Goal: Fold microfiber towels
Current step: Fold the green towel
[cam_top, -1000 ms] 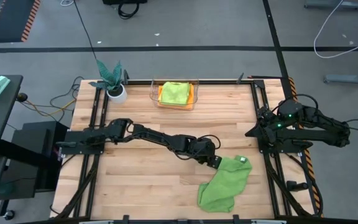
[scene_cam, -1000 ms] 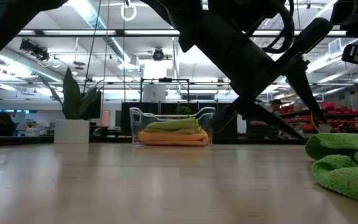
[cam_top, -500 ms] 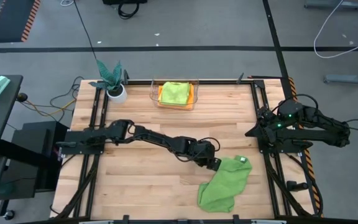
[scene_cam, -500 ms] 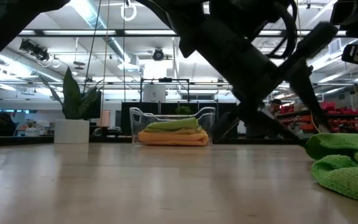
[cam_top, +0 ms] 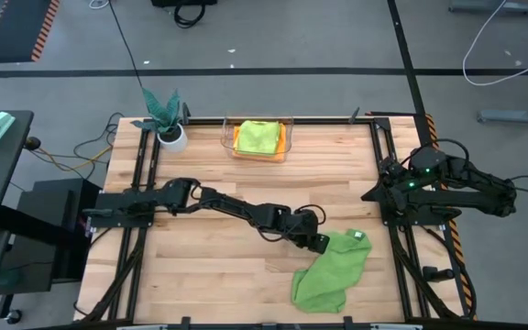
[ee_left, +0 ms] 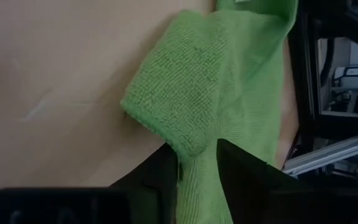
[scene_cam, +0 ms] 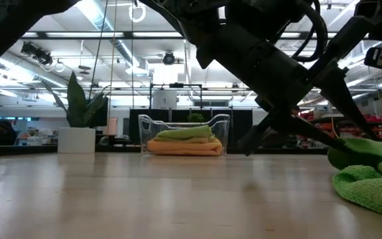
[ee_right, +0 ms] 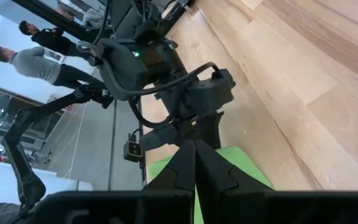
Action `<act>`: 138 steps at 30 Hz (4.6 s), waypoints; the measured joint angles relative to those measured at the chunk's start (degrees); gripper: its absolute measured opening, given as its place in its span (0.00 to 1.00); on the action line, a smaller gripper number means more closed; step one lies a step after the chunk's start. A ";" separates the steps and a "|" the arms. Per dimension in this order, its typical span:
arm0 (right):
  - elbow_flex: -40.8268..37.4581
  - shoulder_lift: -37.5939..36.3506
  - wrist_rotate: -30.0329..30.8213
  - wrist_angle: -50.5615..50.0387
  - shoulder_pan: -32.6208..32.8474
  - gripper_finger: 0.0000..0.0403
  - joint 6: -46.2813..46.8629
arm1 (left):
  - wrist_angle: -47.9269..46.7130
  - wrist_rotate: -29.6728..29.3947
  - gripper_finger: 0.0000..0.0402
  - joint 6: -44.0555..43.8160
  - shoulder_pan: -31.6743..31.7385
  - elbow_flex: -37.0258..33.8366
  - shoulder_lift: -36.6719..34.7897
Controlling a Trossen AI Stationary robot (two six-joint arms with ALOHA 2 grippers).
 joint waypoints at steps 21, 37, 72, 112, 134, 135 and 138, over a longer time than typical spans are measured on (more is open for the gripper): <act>0.00 -0.02 -0.02 -0.71 0.02 0.02 -1.16 | 7.44 -3.62 0.02 3.07 0.30 1.55 -0.23; -0.02 -0.04 -0.74 -14.34 0.02 0.02 -1.61 | -10.45 -16.20 0.01 11.73 1.40 1.66 -10.15; -0.02 17.19 5.67 14.08 -0.02 0.03 -18.35 | -17.10 -21.43 0.01 22.00 2.59 1.66 -29.25; 0.03 57.48 5.94 36.22 9.02 0.31 -50.96 | -35.97 -17.99 0.01 -14.22 -13.76 1.62 -29.00; 12.55 81.61 1.62 34.13 9.47 0.30 -54.63 | -42.84 -13.93 0.01 -22.16 -17.16 0.67 -26.18; 12.55 82.12 1.61 34.23 9.46 0.30 -54.96 | -42.56 -13.94 0.01 -22.36 -17.31 0.81 -26.18; 12.55 83.46 1.62 34.57 9.37 0.30 -55.18 | -43.13 -13.90 0.01 -22.73 -17.44 0.79 -26.20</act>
